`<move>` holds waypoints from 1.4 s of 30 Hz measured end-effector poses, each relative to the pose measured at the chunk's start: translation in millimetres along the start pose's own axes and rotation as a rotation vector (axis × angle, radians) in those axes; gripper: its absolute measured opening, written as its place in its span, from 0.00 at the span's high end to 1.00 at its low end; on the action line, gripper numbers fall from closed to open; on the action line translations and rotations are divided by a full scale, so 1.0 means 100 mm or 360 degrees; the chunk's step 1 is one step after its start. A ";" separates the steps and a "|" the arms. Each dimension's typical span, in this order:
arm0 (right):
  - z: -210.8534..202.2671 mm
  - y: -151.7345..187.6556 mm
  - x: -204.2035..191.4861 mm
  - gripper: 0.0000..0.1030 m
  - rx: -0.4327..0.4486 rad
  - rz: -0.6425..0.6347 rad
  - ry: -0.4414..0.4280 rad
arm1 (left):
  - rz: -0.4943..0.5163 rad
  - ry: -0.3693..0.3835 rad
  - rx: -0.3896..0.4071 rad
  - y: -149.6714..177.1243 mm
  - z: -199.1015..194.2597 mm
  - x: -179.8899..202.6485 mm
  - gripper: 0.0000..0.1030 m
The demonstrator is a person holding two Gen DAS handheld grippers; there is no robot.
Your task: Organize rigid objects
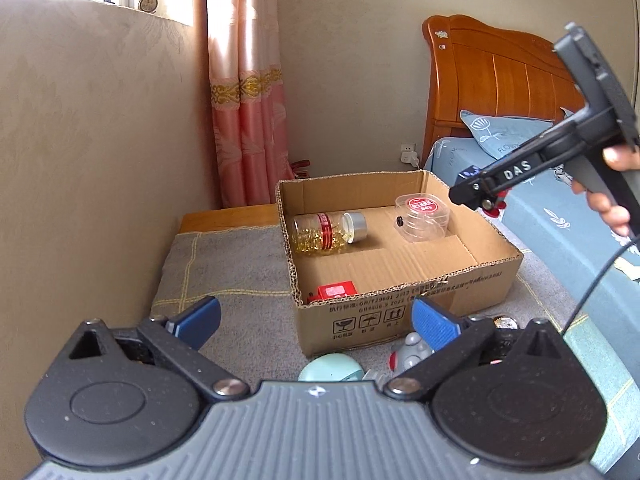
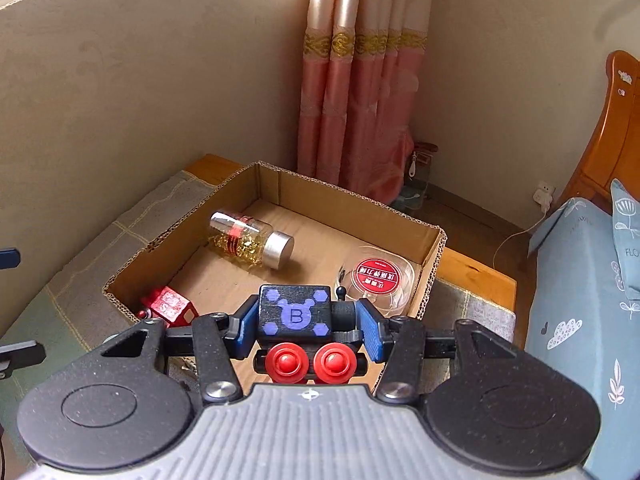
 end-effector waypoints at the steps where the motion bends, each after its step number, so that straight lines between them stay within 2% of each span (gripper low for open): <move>1: 0.03 -0.01 0.02 0.45 -0.0010 0.0015 0.0012 | -0.0001 -0.0012 0.0000 0.01 0.00 -0.01 0.01; 2: 0.05 -0.02 0.04 0.45 -0.0013 0.0036 0.0021 | -0.0001 -0.0023 0.0000 0.01 -0.01 -0.02 0.01; 3: 0.07 -0.03 0.04 0.37 -0.0010 0.0058 0.0031 | -0.0001 -0.0028 0.0001 0.02 -0.02 -0.04 0.01; 4: 0.07 -0.03 0.05 0.19 0.0002 0.0069 0.0053 | -0.0007 -0.0029 0.0000 0.02 -0.02 -0.05 0.01; 6: 0.02 -0.03 0.05 0.00 0.0058 0.0073 0.0104 | -0.0021 -0.0027 0.0003 0.04 -0.03 -0.08 0.01; 21: -0.31 0.23 -0.17 0.00 0.0039 0.0057 0.0124 | -0.0001 -0.0026 -0.0010 0.11 -0.08 -0.05 0.01; 30: -0.44 0.59 -0.36 0.00 0.0058 0.0043 0.0119 | 0.0005 -0.0020 -0.0040 0.22 -0.10 -0.06 0.01; 34: -0.43 0.79 -0.43 0.00 0.0049 0.0074 0.0132 | 0.0021 -0.0024 -0.0059 0.29 -0.09 -0.08 0.01; 42: -0.13 1.18 -0.43 0.00 -0.0079 0.0267 0.0186 | -0.0008 -0.0019 -0.0098 0.39 -0.04 -0.13 0.01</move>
Point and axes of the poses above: each gripper's, at about its wrist camera, not at the fingertips, and z roughly the way its jaws point, x to its right, y to its underside, the point moved 3 cm from there along z, roughly the way its jaws point, and after that the axes turned 2 degrees about -y, right-handed, at the moved point
